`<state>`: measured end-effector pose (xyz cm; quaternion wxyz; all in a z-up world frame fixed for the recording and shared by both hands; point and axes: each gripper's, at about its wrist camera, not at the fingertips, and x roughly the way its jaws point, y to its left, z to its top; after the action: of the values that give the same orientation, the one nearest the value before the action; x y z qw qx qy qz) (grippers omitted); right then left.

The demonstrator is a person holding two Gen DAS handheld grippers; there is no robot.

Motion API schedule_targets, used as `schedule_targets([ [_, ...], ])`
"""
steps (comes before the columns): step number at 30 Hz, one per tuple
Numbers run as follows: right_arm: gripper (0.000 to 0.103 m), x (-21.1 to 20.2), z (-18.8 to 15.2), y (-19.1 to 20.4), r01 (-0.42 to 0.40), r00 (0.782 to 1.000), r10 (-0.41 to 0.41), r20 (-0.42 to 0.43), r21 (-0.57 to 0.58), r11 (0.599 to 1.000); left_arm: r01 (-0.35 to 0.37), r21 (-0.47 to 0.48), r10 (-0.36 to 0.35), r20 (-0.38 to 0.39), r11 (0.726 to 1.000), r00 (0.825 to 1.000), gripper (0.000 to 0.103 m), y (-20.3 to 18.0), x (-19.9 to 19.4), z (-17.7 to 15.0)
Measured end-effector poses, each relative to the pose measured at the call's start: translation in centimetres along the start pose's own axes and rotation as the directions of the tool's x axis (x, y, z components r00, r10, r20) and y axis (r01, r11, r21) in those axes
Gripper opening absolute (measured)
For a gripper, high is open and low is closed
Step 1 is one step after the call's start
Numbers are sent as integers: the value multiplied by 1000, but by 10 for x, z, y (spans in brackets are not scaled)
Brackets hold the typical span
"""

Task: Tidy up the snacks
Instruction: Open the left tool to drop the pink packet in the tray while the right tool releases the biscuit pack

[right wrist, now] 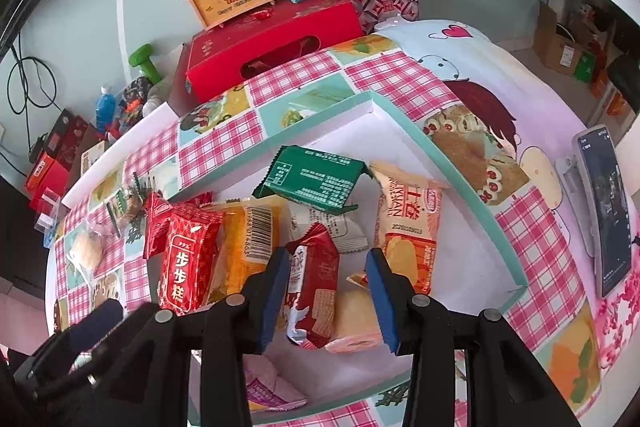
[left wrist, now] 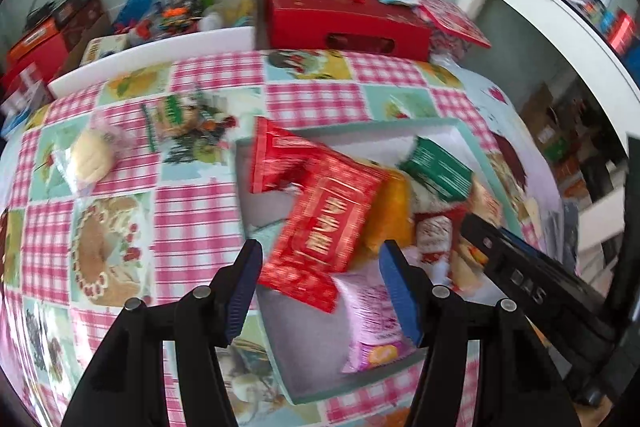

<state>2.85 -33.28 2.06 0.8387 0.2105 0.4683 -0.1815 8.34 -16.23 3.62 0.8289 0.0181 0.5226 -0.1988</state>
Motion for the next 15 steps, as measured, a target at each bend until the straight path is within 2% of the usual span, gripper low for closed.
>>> schedule_targets([
  [3,45,2,-1,5,4,1000,-4,-8,-19,1000,-33,-47,33,6,998,999,63,15,2,3],
  [12,45,2,-4,20,4,1000,-5,-6,-69,998,-62,-144,62,0,988,998,66,44,6,6],
  [14,47,2,-5,22,2,1000,-2,-7,-76,997,-67,-156,68,0,985,998,67,48,7,6],
  [15,52,2,-5,23,1,1000,-2,-7,-78,997,-71,-164,72,-2,984,997,68,50,7,6],
])
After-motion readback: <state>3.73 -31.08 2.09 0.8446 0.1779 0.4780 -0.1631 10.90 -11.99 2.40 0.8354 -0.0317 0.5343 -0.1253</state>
